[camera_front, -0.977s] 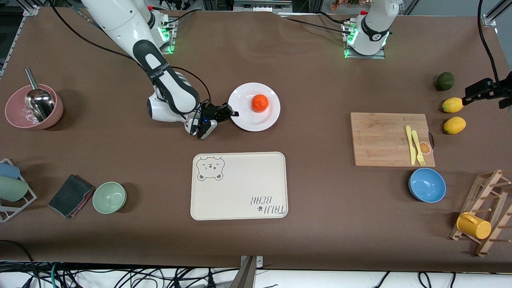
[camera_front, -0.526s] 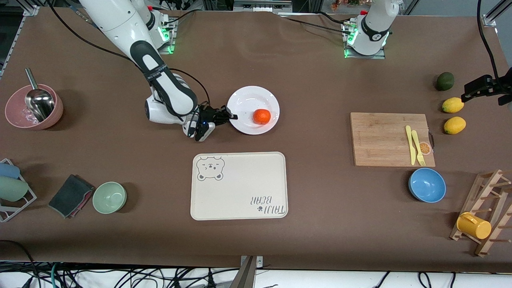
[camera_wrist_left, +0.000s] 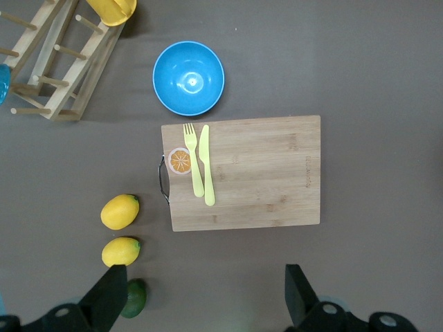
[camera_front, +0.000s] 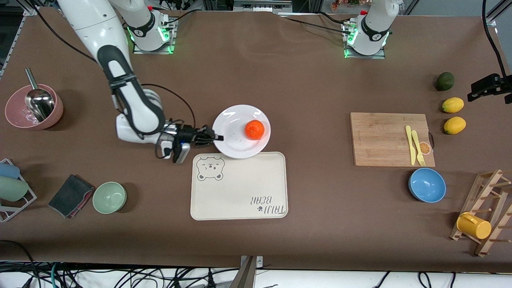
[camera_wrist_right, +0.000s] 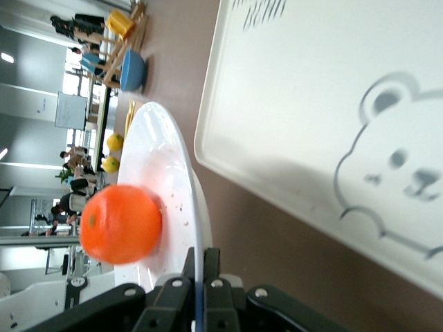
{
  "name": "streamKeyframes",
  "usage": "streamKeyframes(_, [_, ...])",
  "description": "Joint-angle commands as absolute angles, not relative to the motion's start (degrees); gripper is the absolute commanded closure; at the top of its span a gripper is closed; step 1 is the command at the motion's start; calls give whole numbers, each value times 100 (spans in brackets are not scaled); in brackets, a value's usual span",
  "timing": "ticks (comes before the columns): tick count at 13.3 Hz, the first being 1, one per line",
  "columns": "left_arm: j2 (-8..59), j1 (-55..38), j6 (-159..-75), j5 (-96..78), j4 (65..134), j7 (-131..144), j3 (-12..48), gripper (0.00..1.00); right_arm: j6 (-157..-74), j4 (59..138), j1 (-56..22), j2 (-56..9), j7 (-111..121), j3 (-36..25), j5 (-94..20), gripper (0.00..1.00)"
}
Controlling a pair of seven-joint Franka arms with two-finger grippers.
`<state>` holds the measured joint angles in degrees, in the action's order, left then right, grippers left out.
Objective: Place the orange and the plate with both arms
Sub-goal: 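Slide the plate with the right gripper onto the bear tray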
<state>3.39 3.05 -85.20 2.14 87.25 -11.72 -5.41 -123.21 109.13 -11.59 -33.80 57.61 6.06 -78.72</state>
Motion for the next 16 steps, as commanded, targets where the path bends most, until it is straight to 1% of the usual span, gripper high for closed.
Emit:
streamKeyframes(1, [334,334,-8394,80,8596,-1116,-527,0,-11980,10040,-906,-3874,5240,615,-7472,100])
streamKeyframes(3, [334,334,-8394,-114,8596,-1107,-484,0,-11979,9469,-905,-4226,4854,615,-7392,100])
streamKeyframes(9, [334,334,-8394,-176,8596,-1107,-457,0,-12199,8202,-1098,-5246,4228,624,-7392,100])
streamKeyframes(12, [325,317,-8394,-176,8596,-1116,-448,0,-12401,8025,-1274,-5379,4034,624,-7392,100])
streamKeyframes(16, [325,273,-8394,-176,8596,-1116,-440,0,-12445,7805,-1274,-5669,4166,615,-7313,100])
